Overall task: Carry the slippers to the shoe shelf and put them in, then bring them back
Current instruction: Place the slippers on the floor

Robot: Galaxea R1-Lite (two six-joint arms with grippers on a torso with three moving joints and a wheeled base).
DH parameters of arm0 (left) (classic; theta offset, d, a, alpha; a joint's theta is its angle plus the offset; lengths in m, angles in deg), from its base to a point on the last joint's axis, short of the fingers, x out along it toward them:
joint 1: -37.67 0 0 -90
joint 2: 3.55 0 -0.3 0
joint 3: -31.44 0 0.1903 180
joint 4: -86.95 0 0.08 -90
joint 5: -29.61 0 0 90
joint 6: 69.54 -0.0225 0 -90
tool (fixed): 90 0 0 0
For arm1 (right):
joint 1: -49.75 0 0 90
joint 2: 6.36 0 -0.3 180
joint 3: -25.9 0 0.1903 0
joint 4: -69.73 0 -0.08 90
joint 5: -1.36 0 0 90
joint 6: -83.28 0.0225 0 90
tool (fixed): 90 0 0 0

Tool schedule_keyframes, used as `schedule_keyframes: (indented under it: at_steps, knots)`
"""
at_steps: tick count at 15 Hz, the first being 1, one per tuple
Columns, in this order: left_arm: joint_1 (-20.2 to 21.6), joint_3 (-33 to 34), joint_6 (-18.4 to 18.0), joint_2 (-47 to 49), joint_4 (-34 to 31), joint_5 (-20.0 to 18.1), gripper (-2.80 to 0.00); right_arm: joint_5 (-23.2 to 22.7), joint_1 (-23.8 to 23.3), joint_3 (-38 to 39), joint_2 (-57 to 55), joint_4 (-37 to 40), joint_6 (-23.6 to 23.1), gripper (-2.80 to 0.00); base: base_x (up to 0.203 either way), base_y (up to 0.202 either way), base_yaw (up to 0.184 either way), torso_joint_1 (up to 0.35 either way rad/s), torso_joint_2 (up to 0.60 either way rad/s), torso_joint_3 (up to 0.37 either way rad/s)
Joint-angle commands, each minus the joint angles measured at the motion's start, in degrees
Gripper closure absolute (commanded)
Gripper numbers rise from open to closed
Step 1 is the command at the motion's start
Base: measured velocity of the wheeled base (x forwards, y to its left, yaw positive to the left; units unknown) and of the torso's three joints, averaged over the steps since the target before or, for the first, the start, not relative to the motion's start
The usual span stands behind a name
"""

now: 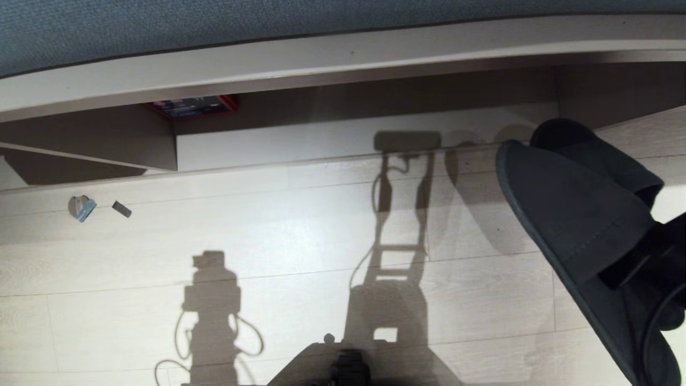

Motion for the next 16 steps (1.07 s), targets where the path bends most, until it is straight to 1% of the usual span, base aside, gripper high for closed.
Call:
schedule_keyframes:
  at_steps: [1,3,5,7,9,12,14,16]
  knots:
    - [0.0,0.0,0.0,0.1,0.1,0.0,0.0,-0.1,0.0,-0.6,17.6,12.6,0.2,0.0,0.0,0.0,0.0,0.0,0.0,0.0]
    - [0.0,0.1,0.0,0.0,0.4,0.0,0.0,0.3,0.0,-2.5,27.6,23.8,0.3,0.0,0.0,0.0,0.0,0.0,0.0,0.0]
    - [0.1,0.1,0.1,0.0,0.4,0.0,0.0,1.5,-0.7,-4.2,35.2,31.9,0.0,0.0,0.0,0.0,0.0,0.0,0.0,0.0]
    - [0.1,0.1,0.2,0.0,0.4,0.0,0.0,1.4,-4.1,-4.3,41.4,35.4,0.0,0.0,0.0,0.0,0.0,0.0,0.0,0.0]
    - [0.0,0.1,0.3,0.0,0.4,0.0,0.0,0.4,-5.2,-2.1,47.7,37.1,0.0,0.0,0.0,0.0,0.0,0.0,0.0,0.0]
    - [0.0,0.1,0.3,0.0,0.4,0.0,0.0,-0.3,-7.3,1.1,57.5,43.1,0.1,0.0,0.0,0.0,0.0,0.0,0.0,0.0]
    - [0.0,0.1,0.3,0.0,0.5,0.0,0.0,0.1,-7.7,6.6,61.6,46.2,0.1,0.0,0.0,0.0,0.0,0.0,0.0,0.0]
    - [0.0,0.1,0.2,0.0,0.5,0.0,0.0,2.6,-7.8,14.3,63.2,47.0,0.0,0.0,0.0,0.0,0.0,0.0,0.0,0.0]
